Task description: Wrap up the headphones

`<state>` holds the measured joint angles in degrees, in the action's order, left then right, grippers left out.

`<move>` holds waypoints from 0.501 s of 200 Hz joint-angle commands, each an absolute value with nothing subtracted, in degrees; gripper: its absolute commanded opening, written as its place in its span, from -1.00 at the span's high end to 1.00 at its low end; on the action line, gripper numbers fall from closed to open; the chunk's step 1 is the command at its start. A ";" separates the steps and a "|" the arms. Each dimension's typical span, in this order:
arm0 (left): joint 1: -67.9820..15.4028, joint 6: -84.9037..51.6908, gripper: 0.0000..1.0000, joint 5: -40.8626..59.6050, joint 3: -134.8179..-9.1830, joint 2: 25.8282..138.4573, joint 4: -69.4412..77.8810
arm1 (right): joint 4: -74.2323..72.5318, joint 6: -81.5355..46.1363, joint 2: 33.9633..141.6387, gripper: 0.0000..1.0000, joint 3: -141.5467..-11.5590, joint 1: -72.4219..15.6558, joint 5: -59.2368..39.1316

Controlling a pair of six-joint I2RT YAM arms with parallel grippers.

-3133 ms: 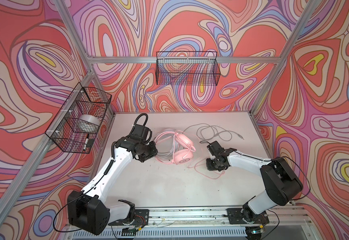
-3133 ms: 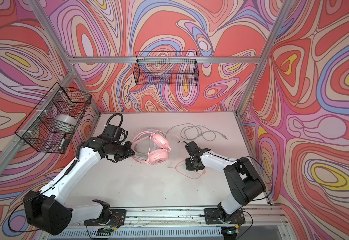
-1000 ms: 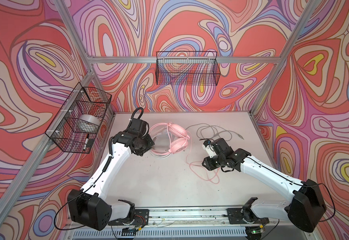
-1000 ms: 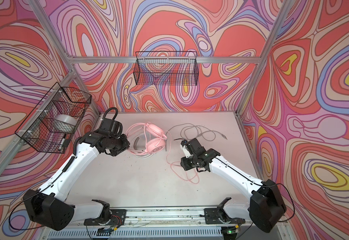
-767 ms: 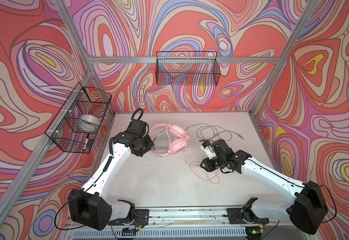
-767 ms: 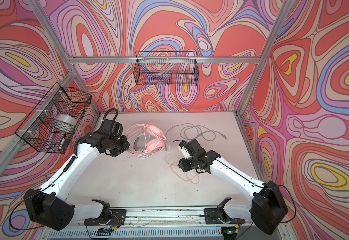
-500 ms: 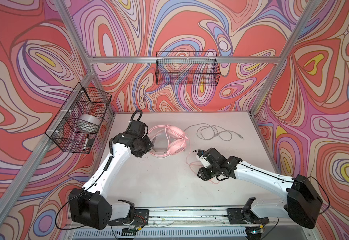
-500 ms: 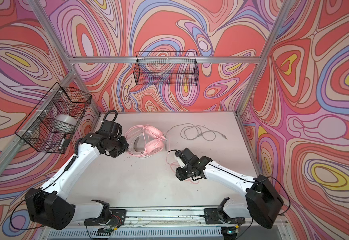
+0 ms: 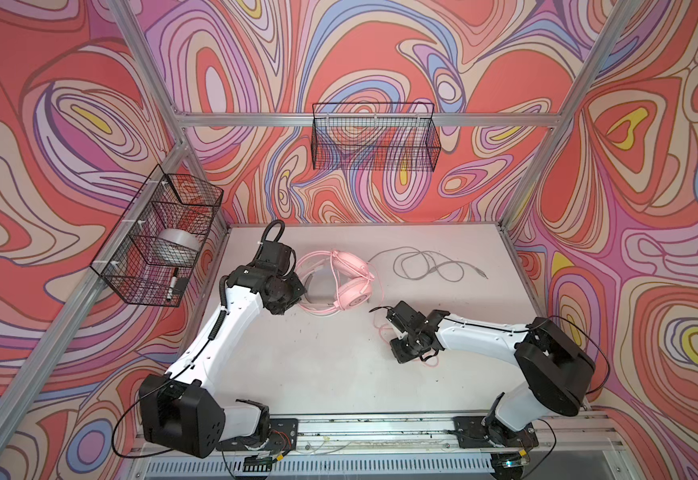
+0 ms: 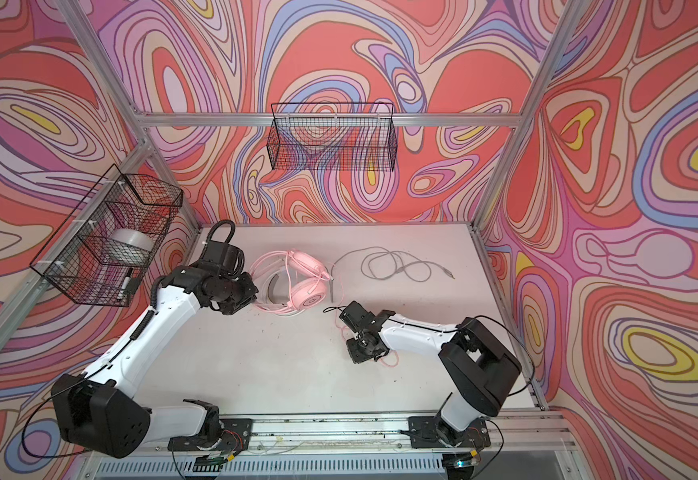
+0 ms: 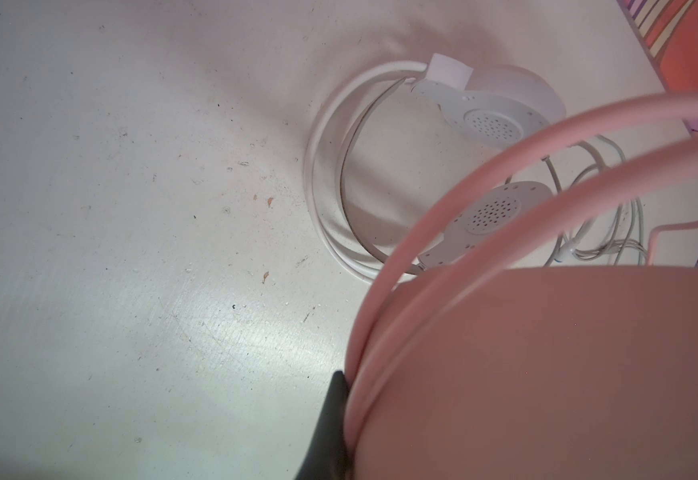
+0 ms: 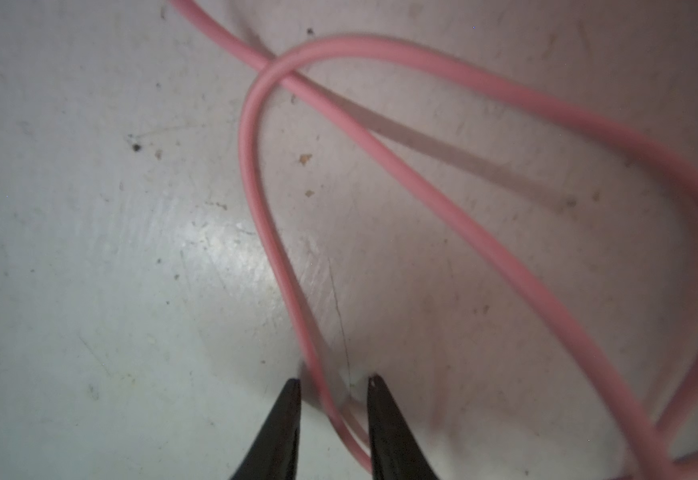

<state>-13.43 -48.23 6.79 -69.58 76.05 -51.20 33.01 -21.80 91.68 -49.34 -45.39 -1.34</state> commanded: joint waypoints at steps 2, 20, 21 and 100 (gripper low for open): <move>-12.74 -48.78 1.00 7.64 -69.52 75.76 -48.71 | 34.22 -21.24 93.19 0.50 -50.70 -45.94 -0.25; -12.66 -48.78 1.00 7.56 -69.44 75.67 -48.77 | 35.27 -20.03 94.15 0.59 -50.88 -46.47 -1.29; -12.66 -48.78 1.00 7.51 -69.48 75.72 -48.77 | 35.30 -19.99 94.19 0.59 -50.89 -46.48 -1.35; -12.31 -49.30 1.00 6.21 -69.57 75.58 -48.92 | 33.36 -13.65 84.06 1.00 -49.35 -47.90 -7.87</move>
<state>-13.02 -48.23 6.09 -69.58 76.07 -51.20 34.06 -17.43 91.39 -50.15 -47.46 -3.60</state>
